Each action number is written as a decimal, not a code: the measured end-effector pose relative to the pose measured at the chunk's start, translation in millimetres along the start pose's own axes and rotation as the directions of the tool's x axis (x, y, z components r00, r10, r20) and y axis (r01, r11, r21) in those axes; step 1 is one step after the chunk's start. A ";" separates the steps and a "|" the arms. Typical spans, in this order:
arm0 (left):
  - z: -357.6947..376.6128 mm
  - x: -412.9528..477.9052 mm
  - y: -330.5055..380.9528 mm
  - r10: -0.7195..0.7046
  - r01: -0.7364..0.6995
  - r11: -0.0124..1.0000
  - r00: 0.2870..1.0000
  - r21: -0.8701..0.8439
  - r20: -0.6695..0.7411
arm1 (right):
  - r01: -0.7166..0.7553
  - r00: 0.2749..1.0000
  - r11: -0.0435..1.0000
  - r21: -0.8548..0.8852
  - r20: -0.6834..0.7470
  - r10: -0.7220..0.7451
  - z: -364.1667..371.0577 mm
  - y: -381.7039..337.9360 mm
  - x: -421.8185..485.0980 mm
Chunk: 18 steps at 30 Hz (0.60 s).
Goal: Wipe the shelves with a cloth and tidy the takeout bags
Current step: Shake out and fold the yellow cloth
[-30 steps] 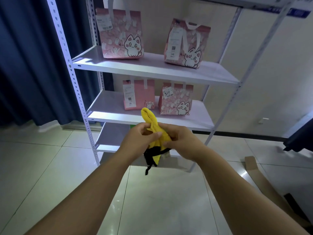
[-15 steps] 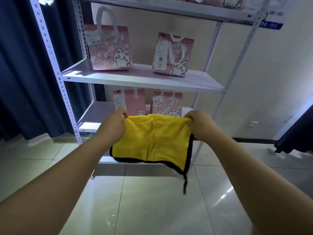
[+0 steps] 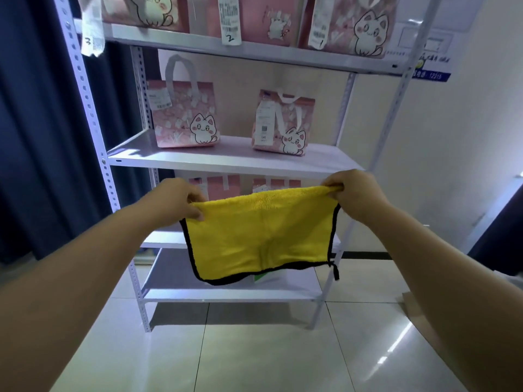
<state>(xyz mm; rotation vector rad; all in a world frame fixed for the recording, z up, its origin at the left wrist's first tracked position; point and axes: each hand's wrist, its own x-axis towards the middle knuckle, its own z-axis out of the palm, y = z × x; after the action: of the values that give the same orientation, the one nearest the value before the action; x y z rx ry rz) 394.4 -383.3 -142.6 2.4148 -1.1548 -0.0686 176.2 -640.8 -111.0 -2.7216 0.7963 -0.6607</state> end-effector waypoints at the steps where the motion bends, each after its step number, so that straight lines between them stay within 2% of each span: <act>1: -4.5 2.2 1.8 0.005 -0.006 0.999 1.000 0.052 0.013 | 0.002 1.000 1.000 -0.005 0.012 -0.001 -2.9 -1.9 1.4; 4: -14.7 7.3 7.9 0.013 -0.021 0.984 0.999 0.176 0.049 | 0.015 0.997 0.997 -0.071 0.072 -0.010 -6.8 -6.8 5.5; 6: -17.7 8.7 9.3 0.020 -0.029 0.980 0.998 0.198 0.051 | 0.025 0.994 0.992 -0.122 0.108 -0.012 -7.0 -8.8 6.8; 11: -21.0 6.5 2.9 0.018 -0.015 0.997 0.999 0.079 -0.037 | 0.045 0.990 0.994 -0.099 0.140 -0.031 -5.8 -7.2 8.6; 18: -36.8 5.3 4.7 -0.017 0.014 1.000 0.989 -0.024 -0.148 | -0.001 0.997 1.000 0.021 0.082 -0.001 -13.1 -7.8 15.4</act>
<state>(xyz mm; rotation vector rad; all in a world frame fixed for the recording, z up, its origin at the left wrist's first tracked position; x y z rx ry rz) 403.1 -375.7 -106.9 2.3653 -1.0625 0.0904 185.0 -644.1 -91.5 -2.7106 0.7662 -0.5508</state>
